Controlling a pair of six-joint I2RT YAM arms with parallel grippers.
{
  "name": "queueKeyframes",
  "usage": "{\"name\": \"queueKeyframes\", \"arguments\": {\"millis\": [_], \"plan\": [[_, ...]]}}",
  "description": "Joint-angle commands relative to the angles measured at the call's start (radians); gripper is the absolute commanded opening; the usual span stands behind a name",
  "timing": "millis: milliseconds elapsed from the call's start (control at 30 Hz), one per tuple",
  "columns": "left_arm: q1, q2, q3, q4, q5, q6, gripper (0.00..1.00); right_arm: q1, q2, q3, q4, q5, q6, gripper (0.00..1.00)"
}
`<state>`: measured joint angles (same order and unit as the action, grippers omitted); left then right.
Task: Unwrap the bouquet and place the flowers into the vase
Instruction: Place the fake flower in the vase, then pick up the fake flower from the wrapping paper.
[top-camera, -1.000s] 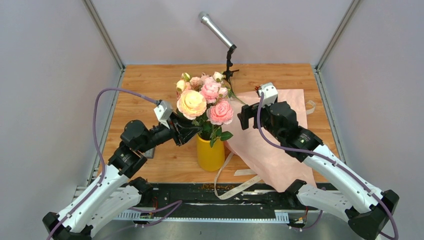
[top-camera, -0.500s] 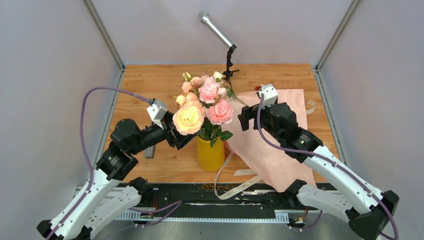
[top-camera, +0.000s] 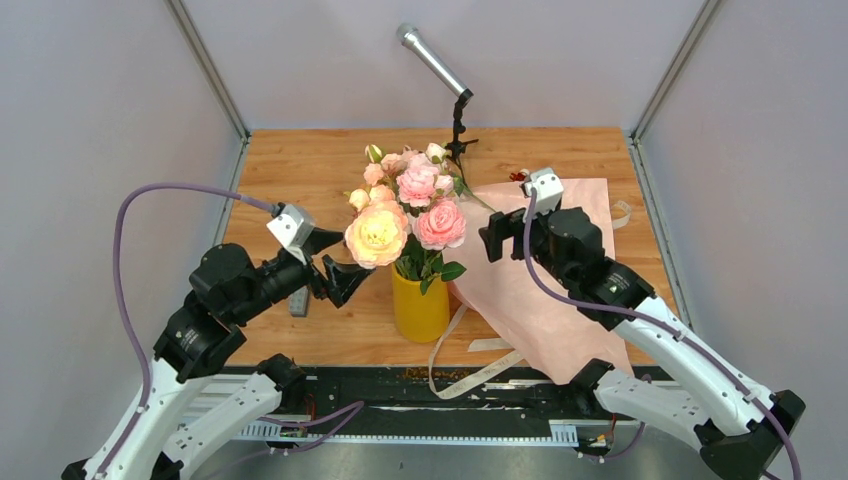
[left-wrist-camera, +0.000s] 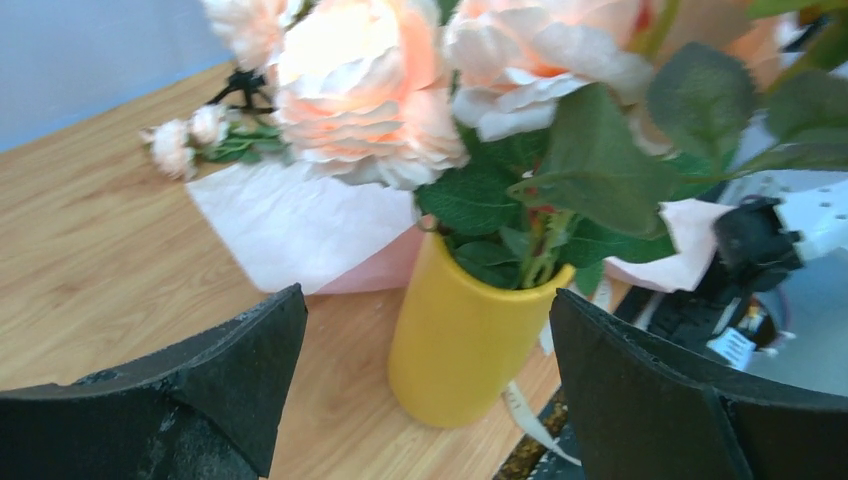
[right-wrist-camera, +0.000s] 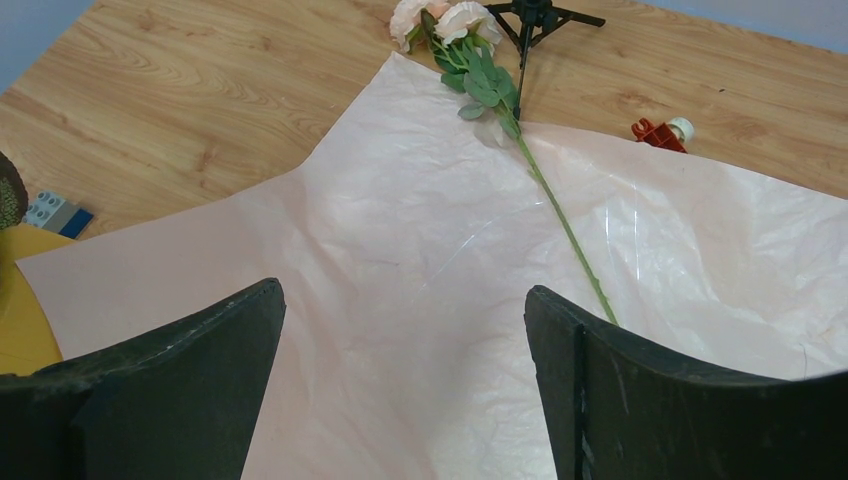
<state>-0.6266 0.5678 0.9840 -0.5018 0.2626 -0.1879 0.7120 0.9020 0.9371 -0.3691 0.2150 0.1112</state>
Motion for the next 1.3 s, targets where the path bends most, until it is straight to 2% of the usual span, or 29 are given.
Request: {"name": "queueKeyframes", "arguments": {"millis": [0, 67, 267, 400, 600, 800, 967, 1200, 1267], "plan": [[0.003, 0.028, 0.064, -0.155, -0.177, 0.105, 0.98, -0.003, -0.016, 0.039, -0.014, 0.012, 0.005, 0.91], [0.003, 0.066, 0.091, -0.214, -0.287, 0.115, 0.98, -0.005, -0.004, 0.053, -0.035, 0.020, 0.007, 0.91], [0.011, 0.115, 0.089, -0.222, -0.373, 0.096, 0.97, -0.056, 0.094, 0.128, -0.113, -0.007, 0.003, 0.93], [0.088, 0.143, 0.058, -0.187, -0.359, 0.061, 0.98, -0.146, 0.191, 0.164, -0.122, -0.133, 0.010, 0.92], [0.251, 0.199, -0.016, -0.071, -0.289, -0.002, 0.99, -0.237, 0.408, 0.198, -0.049, -0.159, -0.080, 0.91], [0.345, 0.265, -0.020, -0.051, -0.275, 0.035, 1.00, -0.287, 0.691, 0.337, -0.018, -0.177, -0.194, 0.83], [0.397, 0.276, -0.030, -0.026, -0.344, 0.080, 1.00, -0.292, 0.877, 0.462, -0.013, -0.171, -0.241, 0.81], [0.404, 0.286, -0.072, 0.046, -0.438, 0.101, 1.00, -0.297, 1.075, 0.609, -0.028, -0.198, -0.285, 0.75], [0.404, 0.281, -0.088, 0.068, -0.461, 0.108, 1.00, -0.300, 1.120, 0.650, -0.040, -0.215, -0.291, 0.68]]}}
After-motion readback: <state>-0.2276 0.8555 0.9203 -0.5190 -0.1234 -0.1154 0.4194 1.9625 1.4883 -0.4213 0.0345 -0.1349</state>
